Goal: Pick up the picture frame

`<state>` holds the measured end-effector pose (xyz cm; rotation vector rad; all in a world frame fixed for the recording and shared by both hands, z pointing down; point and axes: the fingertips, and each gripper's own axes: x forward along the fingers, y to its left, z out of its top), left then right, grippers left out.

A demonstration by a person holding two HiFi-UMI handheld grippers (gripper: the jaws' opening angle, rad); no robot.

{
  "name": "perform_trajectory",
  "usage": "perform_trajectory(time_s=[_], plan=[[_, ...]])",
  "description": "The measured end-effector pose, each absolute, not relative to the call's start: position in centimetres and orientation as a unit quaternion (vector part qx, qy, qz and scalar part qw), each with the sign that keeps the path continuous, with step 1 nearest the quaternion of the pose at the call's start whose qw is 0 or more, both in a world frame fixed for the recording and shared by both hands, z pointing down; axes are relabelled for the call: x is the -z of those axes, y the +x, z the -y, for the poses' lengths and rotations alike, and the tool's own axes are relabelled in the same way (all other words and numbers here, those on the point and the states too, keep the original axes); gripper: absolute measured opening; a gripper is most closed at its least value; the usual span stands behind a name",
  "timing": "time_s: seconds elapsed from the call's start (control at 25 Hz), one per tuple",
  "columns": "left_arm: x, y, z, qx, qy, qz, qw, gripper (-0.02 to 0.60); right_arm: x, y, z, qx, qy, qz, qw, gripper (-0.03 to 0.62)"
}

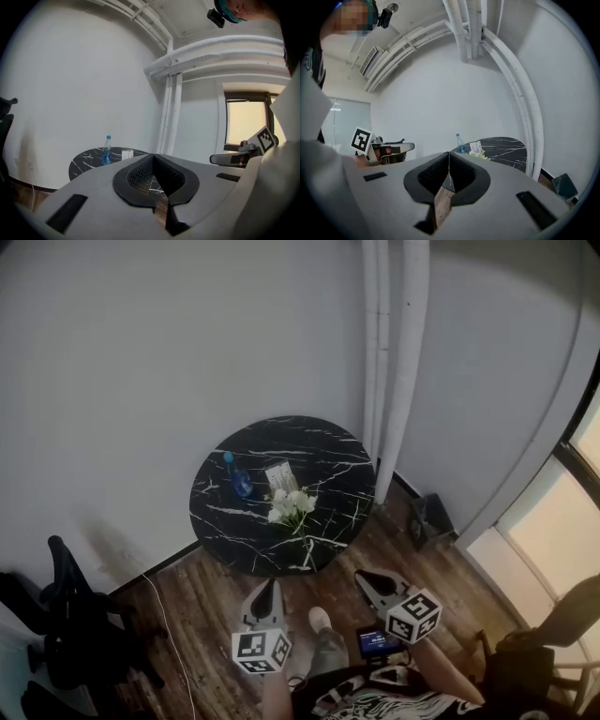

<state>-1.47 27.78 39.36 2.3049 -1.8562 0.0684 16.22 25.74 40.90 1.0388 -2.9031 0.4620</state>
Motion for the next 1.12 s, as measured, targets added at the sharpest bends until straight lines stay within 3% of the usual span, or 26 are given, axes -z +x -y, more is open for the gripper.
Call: perform_trajectory(time_s=[0.72,1.12], plan=[[-39.5,-9.9,-4.1,-0.006,0.809,0.576,0.113,0.014,-40.9,6.1,-3.8,-0.166,0.326,0.930,0.038,0.018],[-41.3,-13.2,2.6,-0.021,0.806,0.578,0.125,0.014,-42.0,2.1,1.3,-0.172,0.308,0.934,0.056,0.018]])
